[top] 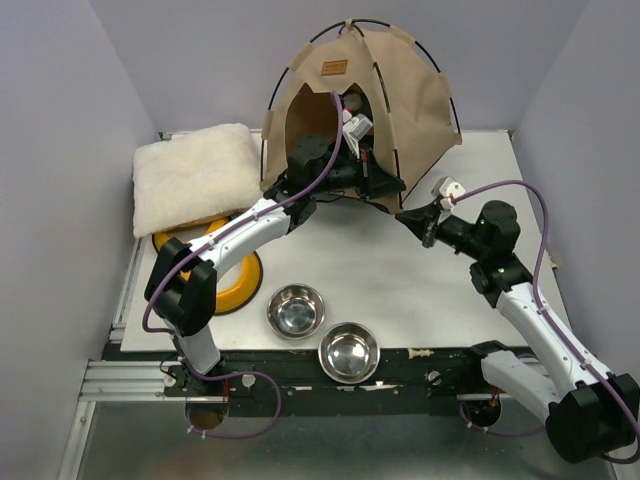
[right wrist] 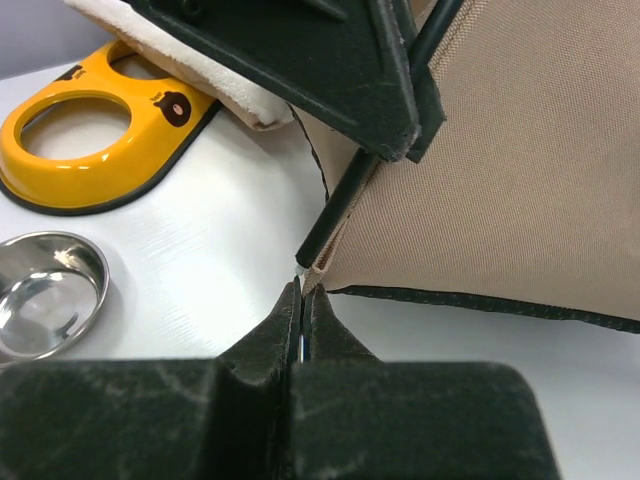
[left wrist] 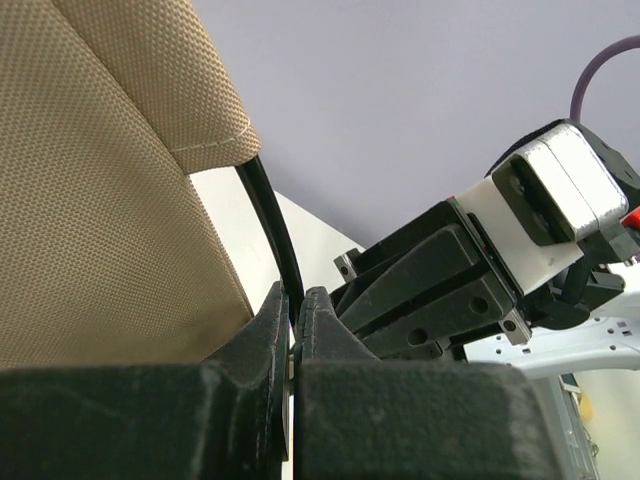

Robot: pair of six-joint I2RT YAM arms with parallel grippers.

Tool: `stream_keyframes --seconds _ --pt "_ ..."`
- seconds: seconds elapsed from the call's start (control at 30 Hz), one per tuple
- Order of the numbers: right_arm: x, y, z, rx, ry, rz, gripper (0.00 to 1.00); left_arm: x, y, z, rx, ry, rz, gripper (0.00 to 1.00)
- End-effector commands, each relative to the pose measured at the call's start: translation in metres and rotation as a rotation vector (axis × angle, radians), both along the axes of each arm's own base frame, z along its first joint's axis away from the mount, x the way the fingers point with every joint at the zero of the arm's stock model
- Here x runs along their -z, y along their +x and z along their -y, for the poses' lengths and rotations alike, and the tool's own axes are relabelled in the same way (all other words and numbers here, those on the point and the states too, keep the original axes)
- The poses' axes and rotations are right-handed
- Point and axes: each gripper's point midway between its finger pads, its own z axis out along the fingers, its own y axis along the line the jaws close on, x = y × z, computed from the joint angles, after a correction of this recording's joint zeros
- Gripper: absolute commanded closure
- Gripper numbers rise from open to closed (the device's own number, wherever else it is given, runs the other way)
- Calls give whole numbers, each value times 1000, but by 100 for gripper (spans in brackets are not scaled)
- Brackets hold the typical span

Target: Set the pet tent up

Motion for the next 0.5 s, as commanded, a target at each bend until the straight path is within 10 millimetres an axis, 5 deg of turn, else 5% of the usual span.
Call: stream_keyframes --seconds 0.0,0.47 --pt "37 -26 -12 -101 -50 -124 99 -65 44 -23 -205 -140 175 100" --pt "49 -32 -9 -97 -94 -98 99 -61 50 -32 -228 -129 156 100"
